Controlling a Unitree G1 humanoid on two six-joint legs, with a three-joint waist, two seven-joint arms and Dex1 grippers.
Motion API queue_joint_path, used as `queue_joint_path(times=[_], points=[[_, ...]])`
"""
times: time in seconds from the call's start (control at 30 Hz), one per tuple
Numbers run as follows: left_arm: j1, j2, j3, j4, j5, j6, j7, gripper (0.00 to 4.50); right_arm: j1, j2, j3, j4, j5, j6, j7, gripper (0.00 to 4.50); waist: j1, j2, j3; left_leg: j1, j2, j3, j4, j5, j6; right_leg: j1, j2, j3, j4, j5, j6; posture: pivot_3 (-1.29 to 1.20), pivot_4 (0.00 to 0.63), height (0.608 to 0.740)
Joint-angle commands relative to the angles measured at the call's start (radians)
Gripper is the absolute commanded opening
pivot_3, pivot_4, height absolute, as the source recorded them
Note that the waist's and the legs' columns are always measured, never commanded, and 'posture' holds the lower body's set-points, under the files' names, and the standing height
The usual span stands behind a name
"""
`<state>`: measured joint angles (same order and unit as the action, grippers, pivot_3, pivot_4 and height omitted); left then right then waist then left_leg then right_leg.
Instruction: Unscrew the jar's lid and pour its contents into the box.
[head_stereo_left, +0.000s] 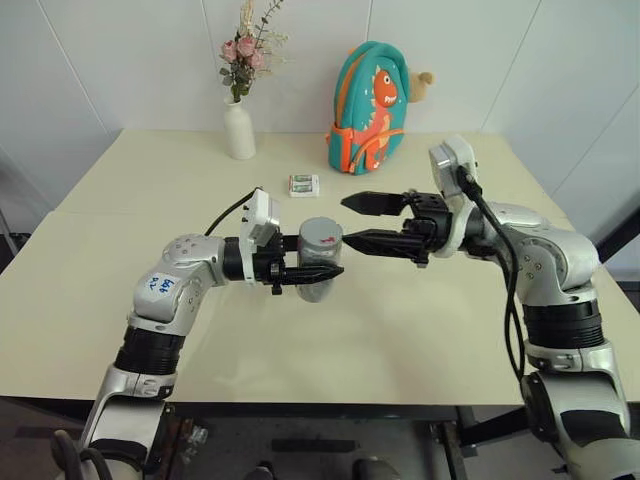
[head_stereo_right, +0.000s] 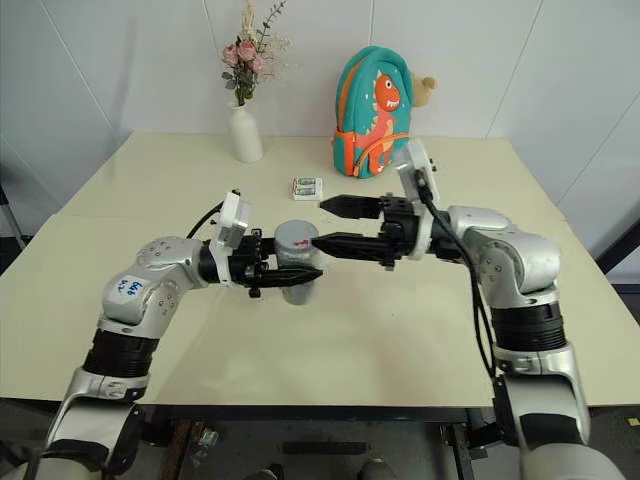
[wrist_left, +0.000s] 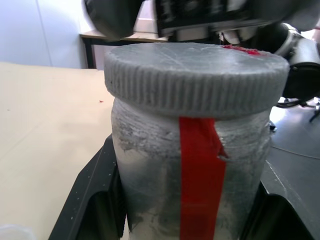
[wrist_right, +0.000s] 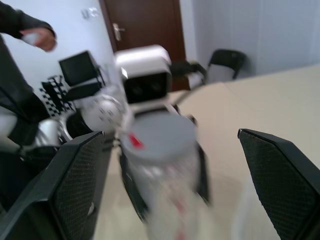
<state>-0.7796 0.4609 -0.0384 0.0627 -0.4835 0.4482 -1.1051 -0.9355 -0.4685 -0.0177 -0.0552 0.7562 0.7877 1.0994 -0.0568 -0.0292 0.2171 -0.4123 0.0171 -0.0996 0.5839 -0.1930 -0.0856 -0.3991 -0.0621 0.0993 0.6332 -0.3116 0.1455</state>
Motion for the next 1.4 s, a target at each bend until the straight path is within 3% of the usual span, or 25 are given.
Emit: queue_joint_path(times=[0.03,0.33,0.7,1.07,1.4], points=[[-0.013,-0.006,0.013,-0.004,-0.003,-0.027,0.004,2.44,-0.014,0.023,0.009,-0.058,-0.001,-0.01,-0.048,4.48,0.002,0.0,0.0,0.0,0.0,0.0,0.0,0.0,0.0,0.0,0.0,0.0,0.0,0.0,0.0,0.0,0.15,0.74],[-0.032,-0.04,0.0,-0.016,-0.016,-0.016,0.007,2.44,-0.033,0.065,0.074,0.008,-0.109,-0.119,-0.069,4.48,0.002,0.0,0.0,0.0,0.0,0.0,0.001,0.0,0.0,0.0,0.0,0.0,0.0,0.0,0.0,0.0,0.15,0.74],[-0.026,-0.047,0.002,-0.035,-0.021,-0.004,0.009,2.44,-0.066,0.074,0.067,0.119,-0.16,-0.187,-0.038,4.48,0.001,0.0,0.0,0.0,0.0,0.0,0.001,0.0,0.0,0.0,0.0,0.0,0.001,0.0,0.0,0.0,0.15,0.74],[-0.021,-0.043,0.011,-0.048,-0.029,0.007,0.017,2.44,-0.041,-0.035,0.04,0.189,-0.189,-0.227,0.041,4.48,0.001,0.0,0.0,0.0,0.0,0.0,0.001,0.0,0.0,0.0,0.0,0.0,0.001,0.0,0.0,0.0,0.15,0.74],[-0.005,-0.038,0.021,-0.062,-0.033,0.017,0.022,2.44,-0.024,-0.168,-0.024,0.231,-0.127,-0.157,0.149,4.48,-0.001,0.0,0.0,0.0,0.0,0.0,0.001,0.0,0.0,0.0,0.0,0.0,0.0,0.0,0.0,0.0,0.15,0.74]])
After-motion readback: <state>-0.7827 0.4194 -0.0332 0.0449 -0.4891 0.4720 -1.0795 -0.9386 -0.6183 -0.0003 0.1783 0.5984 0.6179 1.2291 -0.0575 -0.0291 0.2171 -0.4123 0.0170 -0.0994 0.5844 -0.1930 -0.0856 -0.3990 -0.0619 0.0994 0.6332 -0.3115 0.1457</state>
